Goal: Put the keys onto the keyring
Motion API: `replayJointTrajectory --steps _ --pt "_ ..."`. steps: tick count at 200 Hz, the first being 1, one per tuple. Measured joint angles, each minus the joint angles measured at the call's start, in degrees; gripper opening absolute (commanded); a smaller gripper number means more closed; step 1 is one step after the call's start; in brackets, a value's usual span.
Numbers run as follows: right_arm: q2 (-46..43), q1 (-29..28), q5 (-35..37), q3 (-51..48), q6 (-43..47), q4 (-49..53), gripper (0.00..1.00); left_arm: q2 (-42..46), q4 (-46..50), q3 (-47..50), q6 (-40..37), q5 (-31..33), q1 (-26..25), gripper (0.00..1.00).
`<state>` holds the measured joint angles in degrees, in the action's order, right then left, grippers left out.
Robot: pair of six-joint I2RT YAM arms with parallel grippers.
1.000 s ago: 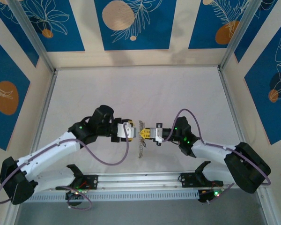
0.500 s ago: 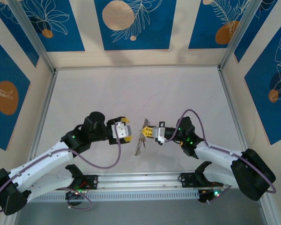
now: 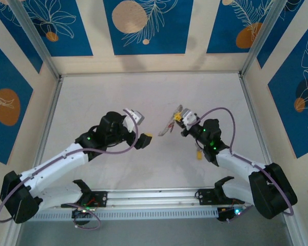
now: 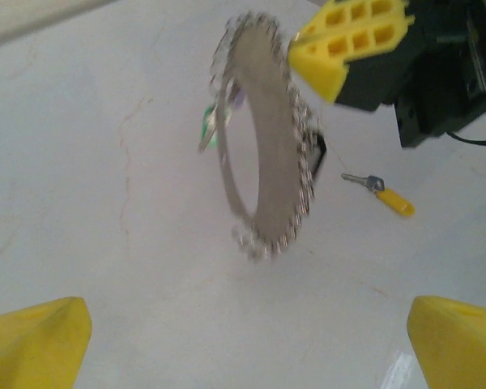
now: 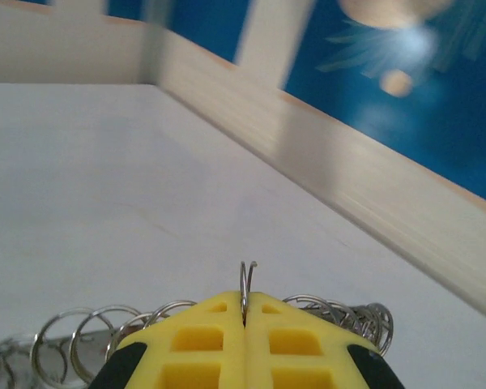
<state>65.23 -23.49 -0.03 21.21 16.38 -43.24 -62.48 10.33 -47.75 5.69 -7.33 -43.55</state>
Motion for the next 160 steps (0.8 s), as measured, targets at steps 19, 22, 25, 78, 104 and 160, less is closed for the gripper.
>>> replayJointTrajectory --steps 19,22,25,78,104,160 --pt "0.76 3.61 2.21 0.87 -3.52 0.50 0.00 -3.06 -0.79 -0.90 4.04 -2.14 -0.31 0.99" --pt "1.05 4.61 2.60 1.11 -4.24 0.59 0.00 -3.98 -0.96 -1.38 4.46 -2.60 -0.59 0.99" --pt "1.22 5.38 3.04 1.31 -4.72 0.63 0.00 -4.50 -1.09 -1.62 4.59 -2.91 -0.74 0.98" --pt "2.60 15.26 5.92 5.53 -11.98 1.92 0.00 -23.02 -2.32 -11.26 -3.43 -9.42 -8.98 0.79" --pt "2.60 19.26 5.88 6.56 -13.75 2.32 0.00 -31.56 -4.44 -14.80 -12.87 -14.38 -10.49 0.77" --pt "1.18 26.01 5.62 6.71 -16.90 2.78 0.00 -50.77 -13.00 -25.16 -16.79 -21.77 -10.56 0.62"
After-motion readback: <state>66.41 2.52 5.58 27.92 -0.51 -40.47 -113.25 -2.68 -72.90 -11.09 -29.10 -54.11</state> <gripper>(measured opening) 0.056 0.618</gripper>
